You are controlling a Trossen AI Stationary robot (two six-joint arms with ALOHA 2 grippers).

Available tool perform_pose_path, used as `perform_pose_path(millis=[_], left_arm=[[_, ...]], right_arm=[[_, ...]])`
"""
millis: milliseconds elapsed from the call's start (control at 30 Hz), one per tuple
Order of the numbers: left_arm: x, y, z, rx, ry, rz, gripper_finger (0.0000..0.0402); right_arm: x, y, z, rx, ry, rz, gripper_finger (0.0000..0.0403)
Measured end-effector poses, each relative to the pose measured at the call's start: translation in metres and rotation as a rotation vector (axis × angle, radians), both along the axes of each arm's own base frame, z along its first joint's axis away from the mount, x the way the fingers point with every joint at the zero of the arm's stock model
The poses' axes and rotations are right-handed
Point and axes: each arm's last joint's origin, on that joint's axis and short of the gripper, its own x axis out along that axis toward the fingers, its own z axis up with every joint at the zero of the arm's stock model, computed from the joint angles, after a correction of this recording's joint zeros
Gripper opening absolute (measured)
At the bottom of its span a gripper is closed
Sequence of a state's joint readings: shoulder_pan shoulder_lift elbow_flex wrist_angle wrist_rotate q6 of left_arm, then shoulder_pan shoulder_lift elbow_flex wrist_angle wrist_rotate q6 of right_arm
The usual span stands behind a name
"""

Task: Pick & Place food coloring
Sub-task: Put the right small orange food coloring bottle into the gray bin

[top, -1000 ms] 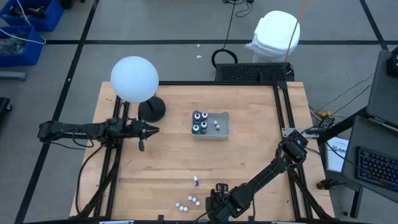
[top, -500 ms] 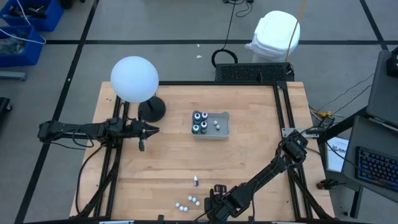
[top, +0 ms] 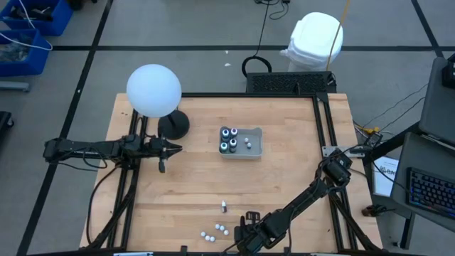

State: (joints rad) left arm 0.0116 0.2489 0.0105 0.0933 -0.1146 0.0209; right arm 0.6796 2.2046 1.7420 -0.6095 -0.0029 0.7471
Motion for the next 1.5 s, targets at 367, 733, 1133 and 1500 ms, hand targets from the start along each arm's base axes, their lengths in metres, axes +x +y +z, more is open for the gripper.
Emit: perform_pose_path(millis=[367, 733, 1133, 1500], left_arm=[[0.0, 0.0, 0.0, 0.0, 0.0, 0.0, 0.0047], [0.0, 0.0, 0.0, 0.0, -0.001, 0.0, 0.0047], [0.0, 0.0, -0.001, 0.011, 0.013, -0.001, 0.0047], [0.0, 0.0, -0.001, 0.011, 0.015, 0.002, 0.0047]], right_arm=[[-0.007, -0.012, 0.03, -0.031, -0.01, -0.013, 0.0063], [-0.026, -0.051, 0.106, -0.178, -0.222, 0.096, 0.0062], [-0.085, -0.137, 0.102, 0.016, -0.529, 0.049, 0.0062], [-0.161, -0.201, 0.075, 0.05, -0.713, -0.149, 0.0062]])
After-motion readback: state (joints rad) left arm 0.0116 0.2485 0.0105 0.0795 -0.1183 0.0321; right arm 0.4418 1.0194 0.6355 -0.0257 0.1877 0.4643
